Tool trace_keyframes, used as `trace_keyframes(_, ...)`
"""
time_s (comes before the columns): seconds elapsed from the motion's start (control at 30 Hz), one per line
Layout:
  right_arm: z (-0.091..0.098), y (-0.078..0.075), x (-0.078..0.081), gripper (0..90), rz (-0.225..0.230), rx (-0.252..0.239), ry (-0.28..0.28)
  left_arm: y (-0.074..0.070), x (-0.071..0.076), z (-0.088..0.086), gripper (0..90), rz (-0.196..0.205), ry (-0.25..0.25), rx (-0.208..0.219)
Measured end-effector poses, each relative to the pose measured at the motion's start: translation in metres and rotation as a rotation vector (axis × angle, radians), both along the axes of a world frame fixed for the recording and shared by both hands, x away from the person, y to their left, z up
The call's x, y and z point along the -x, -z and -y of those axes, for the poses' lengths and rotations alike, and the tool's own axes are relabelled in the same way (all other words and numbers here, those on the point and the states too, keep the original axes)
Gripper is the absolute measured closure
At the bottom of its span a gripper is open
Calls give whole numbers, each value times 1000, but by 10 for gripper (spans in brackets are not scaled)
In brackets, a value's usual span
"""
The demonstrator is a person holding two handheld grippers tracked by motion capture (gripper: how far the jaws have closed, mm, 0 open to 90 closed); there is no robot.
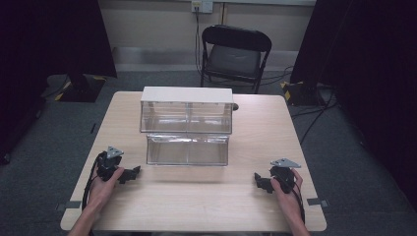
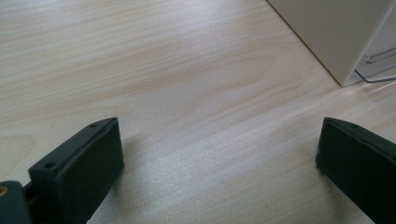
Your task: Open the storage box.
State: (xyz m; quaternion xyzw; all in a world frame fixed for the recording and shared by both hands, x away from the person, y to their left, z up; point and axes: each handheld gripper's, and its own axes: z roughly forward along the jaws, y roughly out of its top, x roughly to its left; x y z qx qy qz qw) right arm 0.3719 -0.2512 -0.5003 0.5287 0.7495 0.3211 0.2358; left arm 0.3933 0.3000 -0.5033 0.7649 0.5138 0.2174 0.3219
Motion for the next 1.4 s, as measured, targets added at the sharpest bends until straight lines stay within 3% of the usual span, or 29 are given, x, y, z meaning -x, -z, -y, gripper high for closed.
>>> trace_keyframes(0.4, 0, 0, 0, 103, 0, 1, 0, 0, 1, 2, 9, -5, -13, 5)
trace_keyframes(0.5, 0, 0, 0, 103, 0, 0, 0, -3, 3, 3, 56, -3, -4, 3)
trace_keyframes(0.6, 0, 0, 0, 103, 0, 0, 0, -6, 4, 6, 202, 12, -10, 7)
trace_keyframes(0.63, 0, 0, 0, 103, 0, 0, 0, -9, 4, 7, 149, 24, -8, 10)
trace_keyframes(1.03, 0, 0, 0, 103, 0, -1, 0, -27, 11, 18, 167, 66, 50, 81)
trace_keyframes(1.4, 0, 0, 0, 103, 0, 0, 0, -36, 18, 23, 170, 117, 107, 121)
